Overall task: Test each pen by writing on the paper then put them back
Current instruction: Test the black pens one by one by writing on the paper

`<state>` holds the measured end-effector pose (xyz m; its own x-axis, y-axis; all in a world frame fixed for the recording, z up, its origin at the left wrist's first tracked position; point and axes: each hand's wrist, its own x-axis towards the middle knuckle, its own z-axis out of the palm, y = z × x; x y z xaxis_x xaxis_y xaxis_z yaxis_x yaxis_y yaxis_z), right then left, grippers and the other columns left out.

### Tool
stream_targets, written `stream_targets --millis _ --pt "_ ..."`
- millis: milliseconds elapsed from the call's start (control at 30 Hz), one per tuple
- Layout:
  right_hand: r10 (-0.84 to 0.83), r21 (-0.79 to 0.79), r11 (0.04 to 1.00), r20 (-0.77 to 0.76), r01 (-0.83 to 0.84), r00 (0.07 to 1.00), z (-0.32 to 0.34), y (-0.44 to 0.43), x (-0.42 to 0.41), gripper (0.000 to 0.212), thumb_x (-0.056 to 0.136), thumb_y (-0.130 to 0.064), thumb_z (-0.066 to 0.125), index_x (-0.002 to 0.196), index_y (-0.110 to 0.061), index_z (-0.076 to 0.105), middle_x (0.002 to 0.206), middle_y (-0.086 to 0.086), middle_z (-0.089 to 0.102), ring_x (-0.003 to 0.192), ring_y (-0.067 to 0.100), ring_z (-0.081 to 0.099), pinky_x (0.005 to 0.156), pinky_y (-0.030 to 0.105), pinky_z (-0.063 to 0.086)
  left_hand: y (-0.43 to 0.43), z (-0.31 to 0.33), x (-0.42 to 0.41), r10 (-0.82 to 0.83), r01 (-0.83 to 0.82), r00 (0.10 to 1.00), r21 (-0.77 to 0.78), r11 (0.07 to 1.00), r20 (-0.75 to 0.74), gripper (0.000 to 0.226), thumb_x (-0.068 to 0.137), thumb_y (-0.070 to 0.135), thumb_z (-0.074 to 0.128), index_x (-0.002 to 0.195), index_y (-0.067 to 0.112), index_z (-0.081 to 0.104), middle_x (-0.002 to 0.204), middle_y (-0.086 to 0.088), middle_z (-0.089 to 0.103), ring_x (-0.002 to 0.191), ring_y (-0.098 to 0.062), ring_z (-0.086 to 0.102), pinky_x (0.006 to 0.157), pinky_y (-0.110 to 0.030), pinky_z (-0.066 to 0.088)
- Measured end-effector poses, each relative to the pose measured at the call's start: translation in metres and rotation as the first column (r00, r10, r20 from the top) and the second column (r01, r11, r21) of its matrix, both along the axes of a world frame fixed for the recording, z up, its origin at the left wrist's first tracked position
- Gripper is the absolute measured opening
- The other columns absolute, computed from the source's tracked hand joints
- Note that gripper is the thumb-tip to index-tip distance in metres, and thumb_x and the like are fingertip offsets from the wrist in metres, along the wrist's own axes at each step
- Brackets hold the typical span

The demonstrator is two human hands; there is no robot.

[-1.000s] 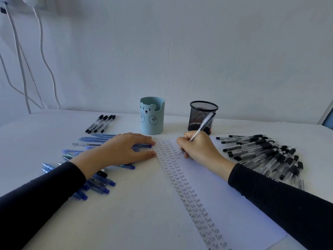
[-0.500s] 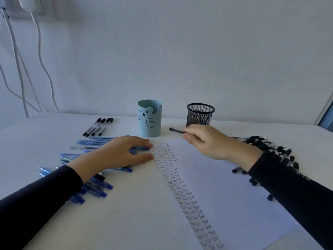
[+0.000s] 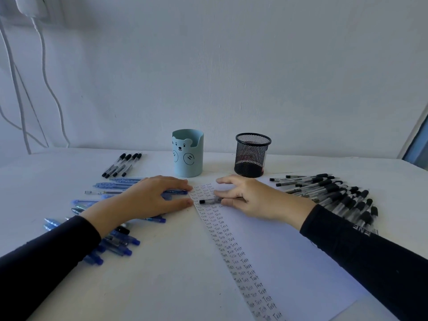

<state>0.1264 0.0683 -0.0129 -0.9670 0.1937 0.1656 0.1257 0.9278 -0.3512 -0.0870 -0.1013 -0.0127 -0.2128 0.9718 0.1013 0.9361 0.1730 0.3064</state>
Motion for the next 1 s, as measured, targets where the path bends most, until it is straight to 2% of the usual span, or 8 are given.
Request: stream_targets --millis 133,233,333,467,600,700,867,1000 --pt "-0.172 -0.067 0.984 -0.071 0.167 0.983 0.022 0.022 0.013 0.027 0.101 -0.022 0.052 0.121 -0.016 0.07 0.125 -0.004 0.064 0.113 0.008 0.059 0.1 0.02 0.043 -0.001 0.0 0.0 -0.005 0.005 1.0 0.016 1.0 -0.019 0.091 0.055 0.101 0.022 0.125 0.054 0.053 0.137 0.029 0.047 0.128 0.002 0.04 0.113 -0.029 0.027" --pt "-0.423 -0.002 0.904 -0.148 0.428 0.894 0.034 0.056 0.03 0.024 0.095 -0.018 0.056 0.094 -0.003 0.074 0.096 0.012 0.072 0.083 0.026 0.067 0.075 0.029 0.049 0.001 0.004 0.005 0.028 -0.026 0.999 0.06 0.998 -0.043 0.073 0.058 0.099 0.026 0.118 0.063 0.047 0.121 0.028 0.051 0.119 0.0 0.037 0.106 -0.03 0.025" --pt "-0.544 0.161 0.817 -0.104 0.554 0.833 0.027 0.08 0.041 0.031 0.09 -0.021 0.058 0.097 0.008 0.067 0.105 0.026 0.066 0.096 0.039 0.062 0.08 0.039 0.052 0.008 0.012 0.022 0.0 -0.014 0.996 0.151 0.989 0.092 0.047 0.077 0.074 0.053 0.119 0.052 0.056 0.109 0.032 0.054 0.102 0.008 0.049 0.094 -0.02 0.041" --pt "-0.591 0.291 0.76 -0.059 0.581 0.804 0.018 0.085 0.045 0.023 0.09 -0.031 0.06 0.084 -0.014 0.074 0.099 -0.003 0.062 0.097 0.024 0.059 0.076 0.031 0.042 0.019 0.01 0.054 -0.084 0.05 0.985 0.218 0.975 0.149 0.033 0.082 0.045 0.068 0.114 0.037 0.066 0.1 0.023 0.066 0.098 0.004 0.055 0.079 -0.012 0.049" --pt "-0.583 0.358 0.739 -0.083 0.57 0.808 0.017 0.085 0.042 0.019 0.094 -0.03 0.054 0.092 -0.017 0.069 0.111 -0.002 0.06 0.103 0.023 0.058 0.079 0.032 0.038 0.029 0.003 0.067 -0.11 0.091 0.991 0.207 0.974 0.08 0.032 0.085 0.032 0.071 0.116 0.024 0.07 0.105 0.009 0.071 0.086 -0.003 0.063 0.079 -0.007 0.047" --pt "-0.543 0.332 0.747 -0.196 0.576 0.817 0.026 0.079 0.044 0.016 0.101 -0.029 0.046 0.104 -0.016 0.055 0.104 0.001 0.064 0.088 0.023 0.059 0.067 0.031 0.037 0.032 0.001 0.066 -0.108 0.113 0.994 0.252 0.961 -0.03 0.027 0.087 0.026 0.07 0.114 0.02 0.072 0.1 0.008 0.071 0.078 0.003 0.058 0.073 -0.002 0.04" --pt "-0.329 0.213 0.864 -0.445 0.455 0.833 0.048 0.06 0.041 0.02 0.104 -0.033 0.039 0.11 -0.016 0.046 0.064 -0.009 0.05 0.049 0.012 0.044 0.047 0.028 0.028 0.02 0.036 0.053 -0.078 0.001 0.993 0.628 0.778 0.094 0.019 0.085 0.014 0.072 0.102 0.021 0.074 0.084 0.017 0.066 0.076 0.002 0.063 0.072 -0.006 0.047" --pt "-0.257 0.236 0.893 -0.433 0.384 0.864 0.058 0.028 0.032 0.021 0.105 -0.033 0.034 0.116 -0.02 0.047 0.06 -0.009 0.044 0.052 0.007 0.041 0.053 0.032 0.033 0.011 0.072 0.009 0.157 -0.315 0.948 0.76 0.568 0.276 0.01 0.086 0.018 0.072 0.096 0.02 0.072 0.082 0.012 0.069 0.067 0.01 0.06 0.069 -0.002 0.045"
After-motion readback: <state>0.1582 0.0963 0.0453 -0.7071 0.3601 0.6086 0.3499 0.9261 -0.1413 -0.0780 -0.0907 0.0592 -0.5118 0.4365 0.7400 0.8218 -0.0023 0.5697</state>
